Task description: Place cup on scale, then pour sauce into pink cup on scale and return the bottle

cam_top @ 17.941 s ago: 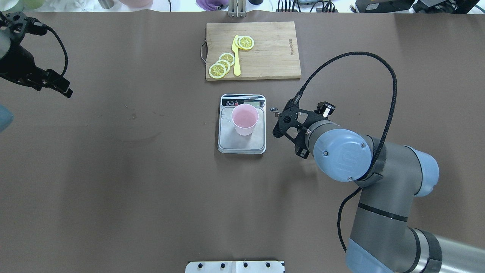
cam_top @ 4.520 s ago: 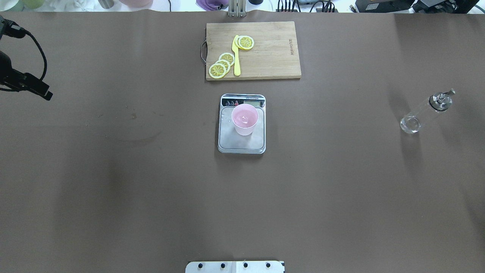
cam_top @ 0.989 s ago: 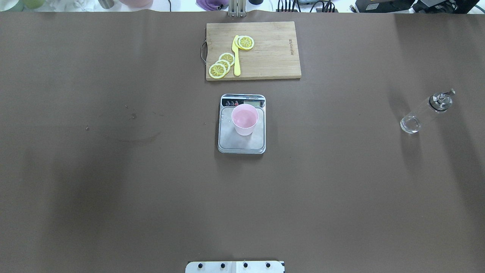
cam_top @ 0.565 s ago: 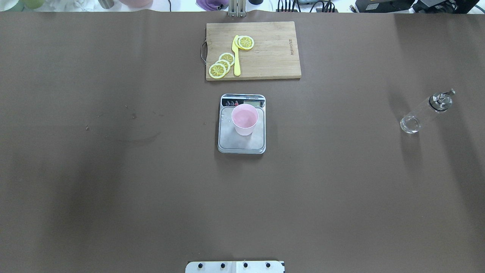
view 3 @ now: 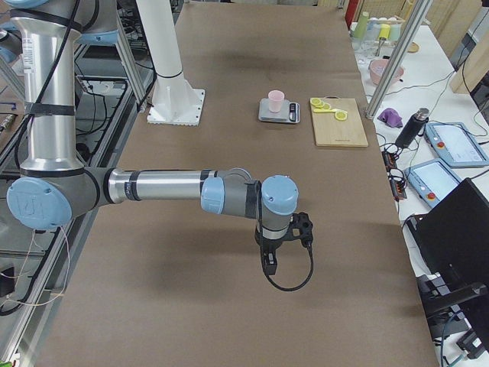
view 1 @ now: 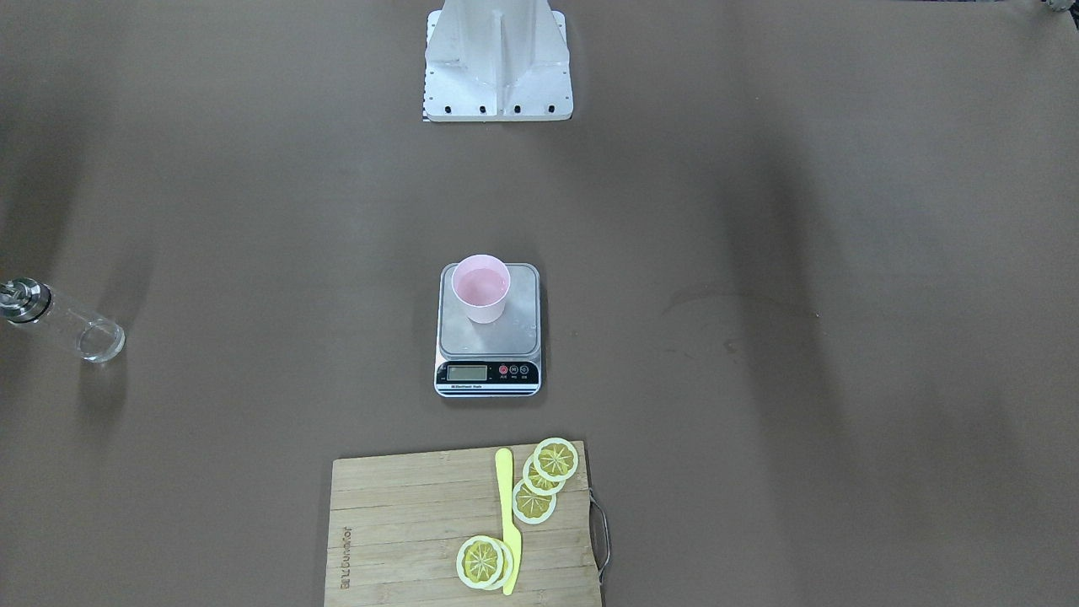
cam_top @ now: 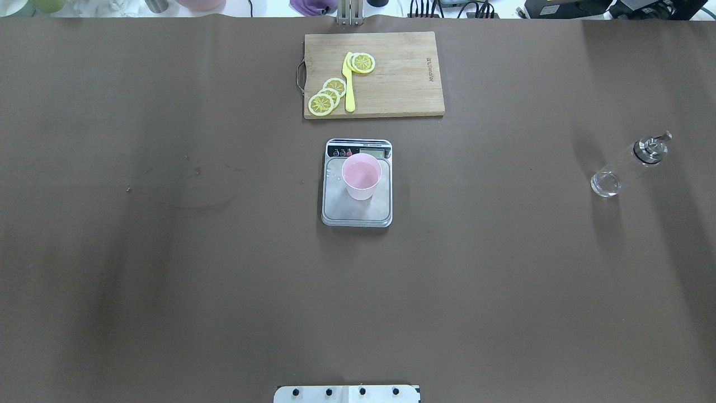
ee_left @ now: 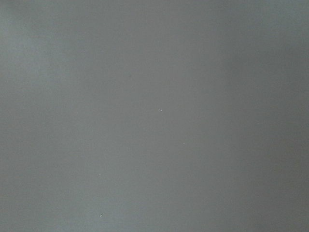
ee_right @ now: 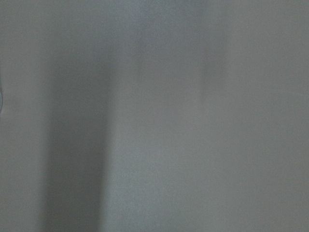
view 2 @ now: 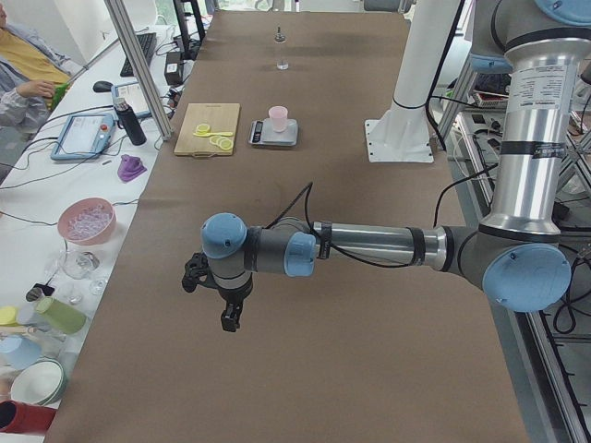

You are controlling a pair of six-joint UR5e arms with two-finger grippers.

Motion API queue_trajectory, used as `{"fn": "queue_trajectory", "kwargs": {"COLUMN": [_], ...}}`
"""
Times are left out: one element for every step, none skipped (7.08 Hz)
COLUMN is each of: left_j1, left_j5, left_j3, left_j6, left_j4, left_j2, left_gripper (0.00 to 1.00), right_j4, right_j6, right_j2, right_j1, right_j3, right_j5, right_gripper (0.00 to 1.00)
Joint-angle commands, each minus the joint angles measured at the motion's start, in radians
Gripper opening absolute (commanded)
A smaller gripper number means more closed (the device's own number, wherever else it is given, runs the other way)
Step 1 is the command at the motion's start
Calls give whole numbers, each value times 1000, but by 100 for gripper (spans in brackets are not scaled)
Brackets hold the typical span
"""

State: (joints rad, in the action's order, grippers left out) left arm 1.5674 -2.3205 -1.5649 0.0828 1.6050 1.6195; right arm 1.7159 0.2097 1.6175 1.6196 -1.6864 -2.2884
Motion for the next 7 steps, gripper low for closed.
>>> {"fn": "queue_trajectory", "kwargs": {"left_j1": [-1, -3, -3, -3, -3, -3, -3], "left_j5": [-3, 1, 0, 0, -2, -3, -3], "left_j3": [-9, -6, -10, -1, -3, -1, 0], "left_j6": [-1, -3, -3, -3, -3, -3, -1], "left_j4": [0, 0, -2, 0, -5, -10, -1], "left_j2": [-3, 5, 2, -4, -6, -6, -6], "left_gripper": [99, 99, 99, 99, 99, 99, 99], "right_j4": [2, 4, 4, 1, 5, 8, 10], "right_j6": [0, -1, -1, -1, 0, 0, 0], "right_j2": [13, 21, 22, 31, 35, 41, 41], "right_j1": [-1, -3, -3, -3, -1, -1, -1], "right_j3": [-13, -22, -22, -24, -42, -47, -45], "right_j5": [-12, -14, -19, -38, -54, -56, -56], "right_gripper": [100, 100, 100, 100, 100, 100, 100]}}
